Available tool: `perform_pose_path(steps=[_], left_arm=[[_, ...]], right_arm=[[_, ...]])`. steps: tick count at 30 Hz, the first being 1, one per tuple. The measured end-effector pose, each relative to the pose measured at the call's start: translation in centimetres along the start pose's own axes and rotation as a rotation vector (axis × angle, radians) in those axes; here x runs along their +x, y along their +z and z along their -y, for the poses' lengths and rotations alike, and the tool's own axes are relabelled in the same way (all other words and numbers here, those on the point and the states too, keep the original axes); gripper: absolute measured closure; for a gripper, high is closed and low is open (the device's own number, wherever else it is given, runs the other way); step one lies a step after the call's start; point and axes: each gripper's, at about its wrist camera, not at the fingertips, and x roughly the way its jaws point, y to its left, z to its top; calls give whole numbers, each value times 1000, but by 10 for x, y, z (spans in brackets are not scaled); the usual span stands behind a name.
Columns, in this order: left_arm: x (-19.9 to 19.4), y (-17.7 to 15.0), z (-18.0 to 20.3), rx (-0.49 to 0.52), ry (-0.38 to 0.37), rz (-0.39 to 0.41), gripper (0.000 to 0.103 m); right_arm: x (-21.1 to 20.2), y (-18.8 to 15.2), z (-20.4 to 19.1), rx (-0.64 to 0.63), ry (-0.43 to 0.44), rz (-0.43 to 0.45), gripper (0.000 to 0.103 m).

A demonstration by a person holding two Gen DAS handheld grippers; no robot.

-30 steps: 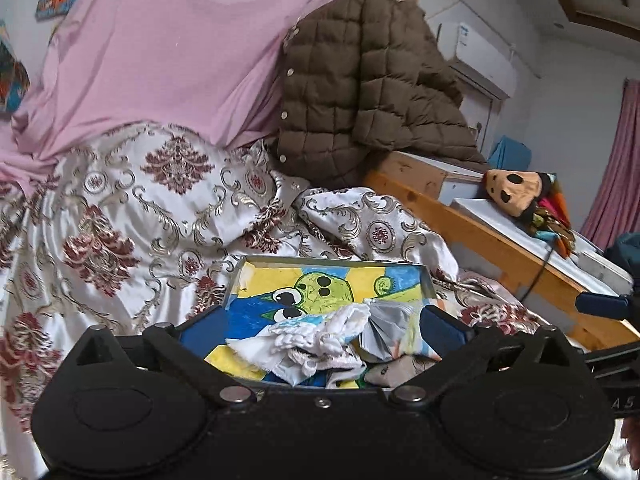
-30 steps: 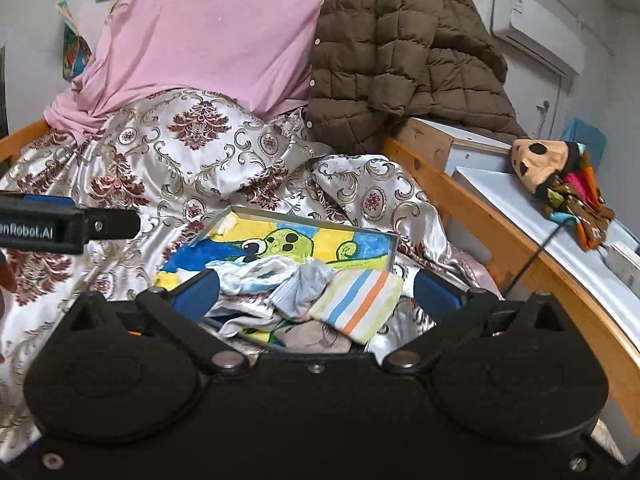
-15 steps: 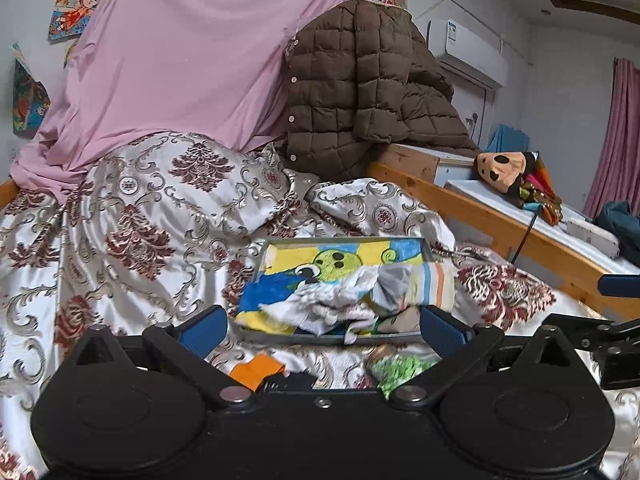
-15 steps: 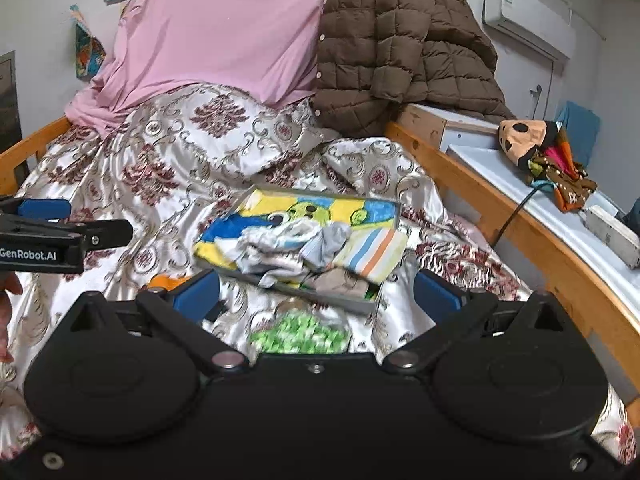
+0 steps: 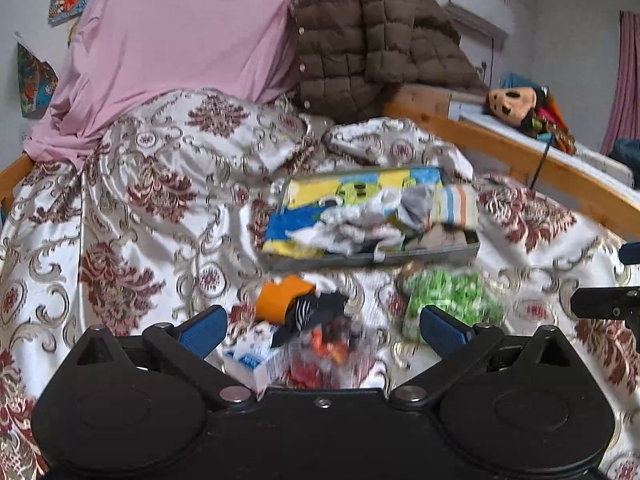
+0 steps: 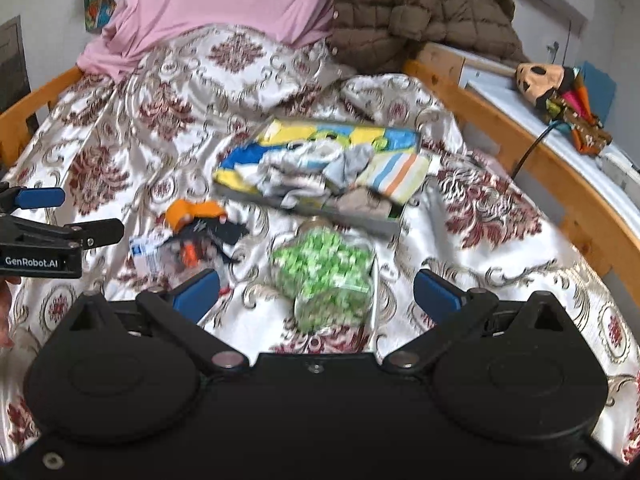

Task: Organize soft objects
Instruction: 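Move both tools back over the remaining items beside the tray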

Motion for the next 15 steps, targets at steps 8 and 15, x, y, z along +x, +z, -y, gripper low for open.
perform_pose_path(steps=[8, 15], left_arm=[[2, -20, -4, 30, 0, -66, 1], [3, -33, -9, 59, 8, -104, 1]], right_arm=[[9, -12, -12, -24, 23, -78, 1], [18, -21, -21, -34, 40, -128, 1]])
